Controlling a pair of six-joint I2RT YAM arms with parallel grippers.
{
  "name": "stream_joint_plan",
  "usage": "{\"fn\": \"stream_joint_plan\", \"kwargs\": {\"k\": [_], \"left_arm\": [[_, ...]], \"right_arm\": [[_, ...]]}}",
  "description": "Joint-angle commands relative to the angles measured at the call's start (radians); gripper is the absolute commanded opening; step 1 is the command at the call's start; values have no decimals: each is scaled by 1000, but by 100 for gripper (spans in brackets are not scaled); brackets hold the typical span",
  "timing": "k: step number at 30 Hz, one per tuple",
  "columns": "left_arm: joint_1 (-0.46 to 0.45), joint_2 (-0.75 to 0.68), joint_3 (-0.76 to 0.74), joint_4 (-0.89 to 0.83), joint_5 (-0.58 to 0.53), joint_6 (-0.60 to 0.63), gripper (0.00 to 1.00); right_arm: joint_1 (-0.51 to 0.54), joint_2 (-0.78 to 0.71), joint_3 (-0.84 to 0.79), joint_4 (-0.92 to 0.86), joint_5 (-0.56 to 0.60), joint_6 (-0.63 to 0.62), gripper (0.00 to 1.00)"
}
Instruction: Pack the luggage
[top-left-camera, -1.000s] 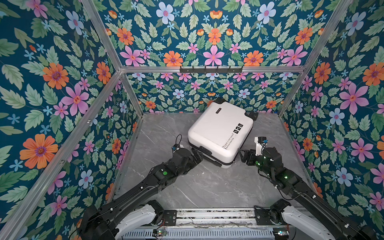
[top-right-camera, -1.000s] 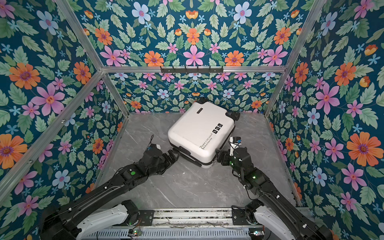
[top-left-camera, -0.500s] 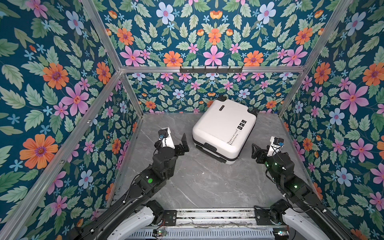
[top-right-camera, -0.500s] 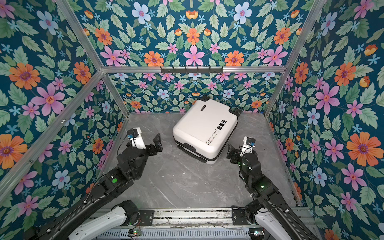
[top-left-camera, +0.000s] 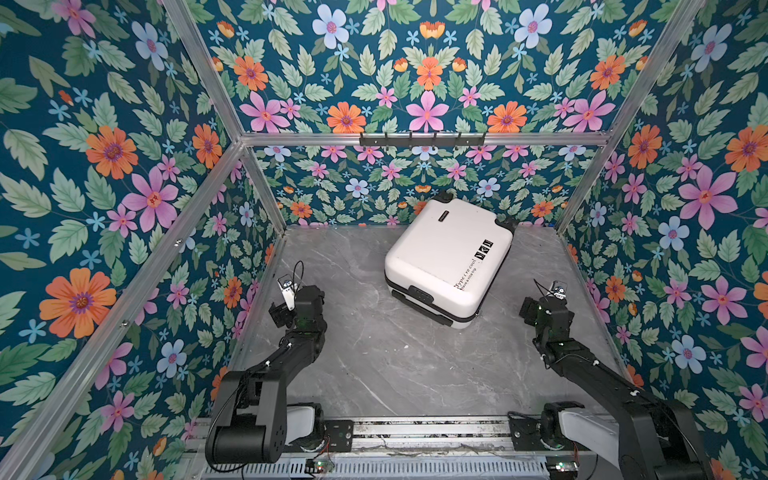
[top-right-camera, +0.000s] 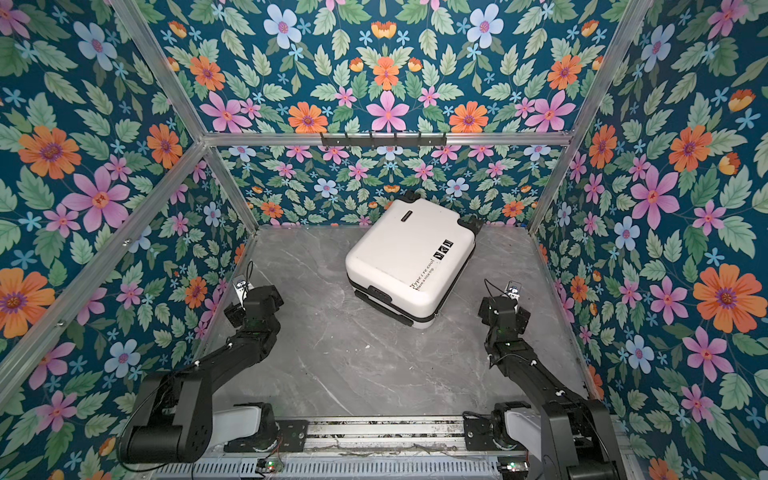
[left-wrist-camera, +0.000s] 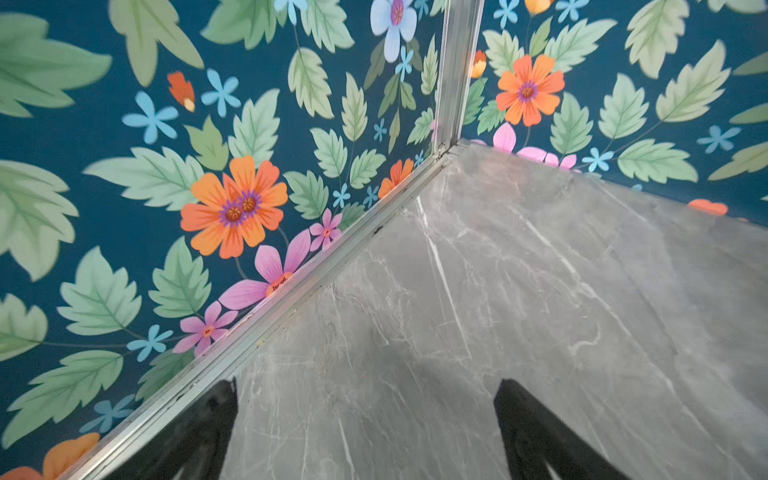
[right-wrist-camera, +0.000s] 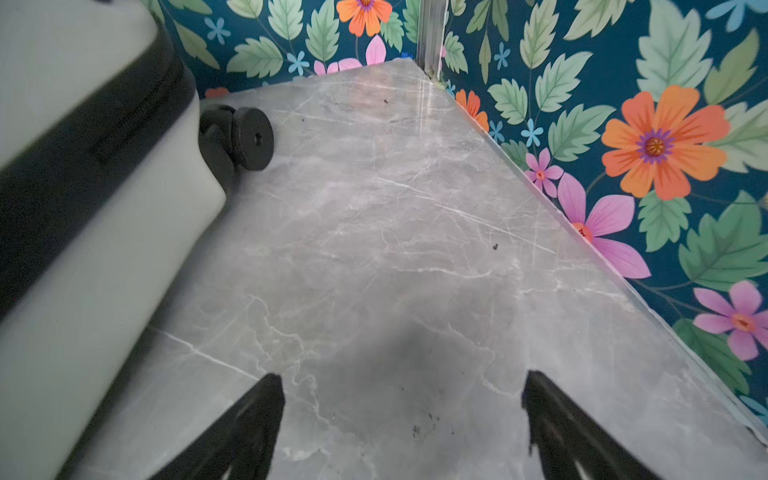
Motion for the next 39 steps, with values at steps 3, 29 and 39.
{"fn": "stream_joint_plan", "kwargs": {"k": [3,29,39], "left_arm": [[17,120,-25,254,151,53,100],[39,303,-152,727,415,204,100],[39,304,-149,724,413,205,100]], "right_arm": [[-2,85,-51,349,-79,-111,95],[-59,318,-28,540,-190,-97,99],[-69,316,-21,520,-211,-87,99]]}}
